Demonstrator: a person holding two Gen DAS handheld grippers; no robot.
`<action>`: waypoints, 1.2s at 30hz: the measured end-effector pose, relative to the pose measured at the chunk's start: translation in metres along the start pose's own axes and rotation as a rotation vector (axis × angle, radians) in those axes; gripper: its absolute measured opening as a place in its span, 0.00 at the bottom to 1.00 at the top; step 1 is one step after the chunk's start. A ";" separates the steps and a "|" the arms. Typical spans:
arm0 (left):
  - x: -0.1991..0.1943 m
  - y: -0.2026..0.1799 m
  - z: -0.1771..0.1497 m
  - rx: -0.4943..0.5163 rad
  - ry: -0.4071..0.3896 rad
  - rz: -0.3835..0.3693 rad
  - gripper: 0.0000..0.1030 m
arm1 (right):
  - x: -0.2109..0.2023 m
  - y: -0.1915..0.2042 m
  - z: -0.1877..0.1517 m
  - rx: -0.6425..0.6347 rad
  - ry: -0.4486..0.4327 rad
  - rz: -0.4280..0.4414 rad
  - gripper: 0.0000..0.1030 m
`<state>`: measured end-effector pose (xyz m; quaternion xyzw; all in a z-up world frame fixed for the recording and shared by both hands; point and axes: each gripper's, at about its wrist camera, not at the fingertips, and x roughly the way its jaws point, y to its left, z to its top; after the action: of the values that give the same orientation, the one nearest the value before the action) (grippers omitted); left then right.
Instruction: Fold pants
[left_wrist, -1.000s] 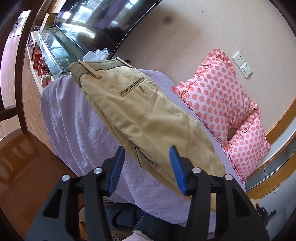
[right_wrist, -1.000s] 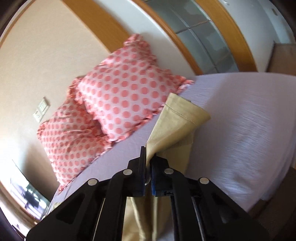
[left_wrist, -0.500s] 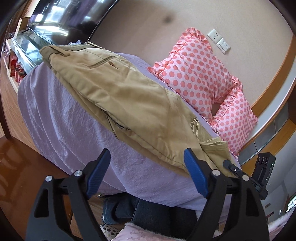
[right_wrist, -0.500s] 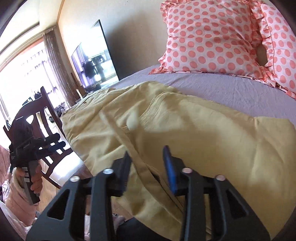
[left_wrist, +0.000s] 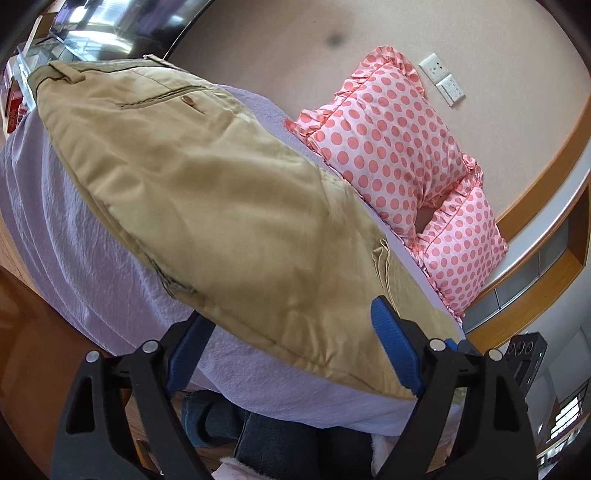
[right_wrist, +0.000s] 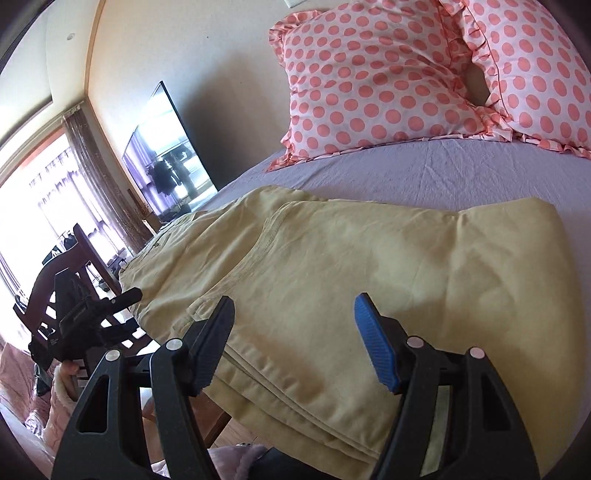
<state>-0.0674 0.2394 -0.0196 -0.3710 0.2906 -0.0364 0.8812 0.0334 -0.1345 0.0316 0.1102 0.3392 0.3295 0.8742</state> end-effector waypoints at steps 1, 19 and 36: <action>0.001 0.003 0.003 -0.023 0.001 -0.007 0.82 | 0.001 0.000 0.000 0.002 -0.001 0.003 0.67; -0.028 0.060 0.101 -0.242 -0.188 0.220 0.16 | -0.011 -0.018 -0.005 0.055 -0.045 0.049 0.76; 0.068 -0.296 -0.044 0.991 -0.014 -0.032 0.15 | -0.134 -0.117 -0.011 0.346 -0.338 -0.248 0.87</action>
<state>0.0097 -0.0213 0.1231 0.0879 0.2266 -0.1812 0.9529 0.0106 -0.3106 0.0441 0.2692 0.2506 0.1340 0.9202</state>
